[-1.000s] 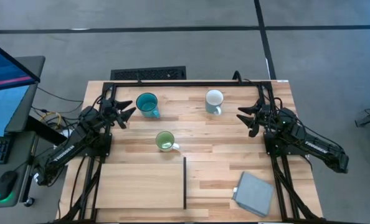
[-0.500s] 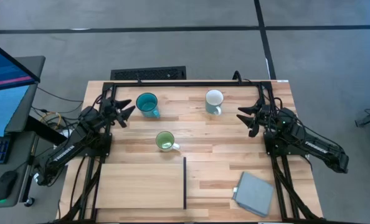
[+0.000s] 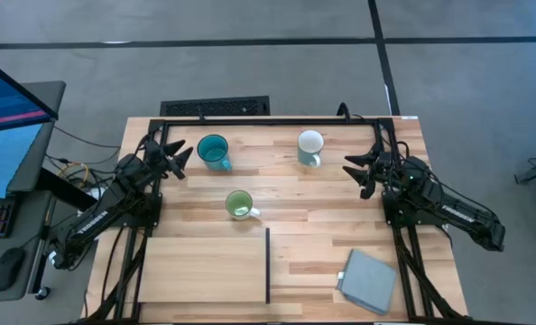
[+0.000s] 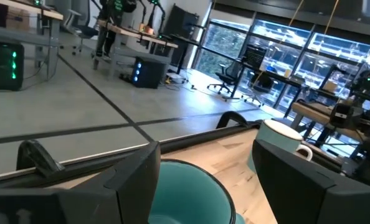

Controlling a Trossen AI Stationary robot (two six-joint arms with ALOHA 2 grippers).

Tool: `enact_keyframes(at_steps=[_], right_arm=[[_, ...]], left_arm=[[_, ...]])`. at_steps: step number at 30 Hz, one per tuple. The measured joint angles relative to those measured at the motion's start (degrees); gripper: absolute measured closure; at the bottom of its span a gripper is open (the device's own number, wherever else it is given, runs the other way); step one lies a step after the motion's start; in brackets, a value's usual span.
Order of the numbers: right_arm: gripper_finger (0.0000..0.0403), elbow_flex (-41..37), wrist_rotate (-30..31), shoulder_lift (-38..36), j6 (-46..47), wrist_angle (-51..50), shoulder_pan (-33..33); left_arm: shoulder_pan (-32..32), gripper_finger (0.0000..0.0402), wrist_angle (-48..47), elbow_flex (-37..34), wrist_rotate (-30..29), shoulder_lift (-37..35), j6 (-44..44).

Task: Stack small to large cups/mugs on shelf
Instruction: Put the blue mug on the shelf

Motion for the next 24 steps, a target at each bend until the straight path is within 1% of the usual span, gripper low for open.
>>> enact_keyframes(at_steps=[6, 9, 15, 17, 20, 22, 24], right_arm=[[0.0194, 0.0, 0.0, 0.0, 0.0, 0.0, 0.0], [0.0194, 0.0, 0.0, 0.0, 0.0, 0.0, 0.0], [0.0194, 0.0, 0.0, 0.0, 0.0, 0.0, 0.0], [0.0194, 0.0, 0.0, 0.0, 0.0, 0.0, 0.0], [0.0194, 0.0, 0.0, 0.0, 0.0, 0.0, 0.0], [0.0194, 0.0, 0.0, 0.0, 0.0, 0.0, 0.0], [0.0194, 0.0, 0.0, 0.0, 0.0, 0.0, 0.0]], left_arm=[[0.0, 0.0154, -0.1, 0.0, 0.0, 0.0, 0.0], [0.0, 0.0154, -0.4, 0.1, 1.0, 0.0, -1.6], [0.0, 0.0154, -0.4, 0.1, 1.8, 0.0, 0.1], [0.0, 0.0154, -0.1, 0.1, 4.2, 0.0, 1.1], [0.0, 0.0154, 0.7, 0.1, 10.7, 0.0, 5.2], [0.0, 0.0154, 1.1, 0.1, 13.9, 0.0, 8.3], [0.0, 0.0154, 1.1, 0.1, 14.2, 0.0, 8.7]])
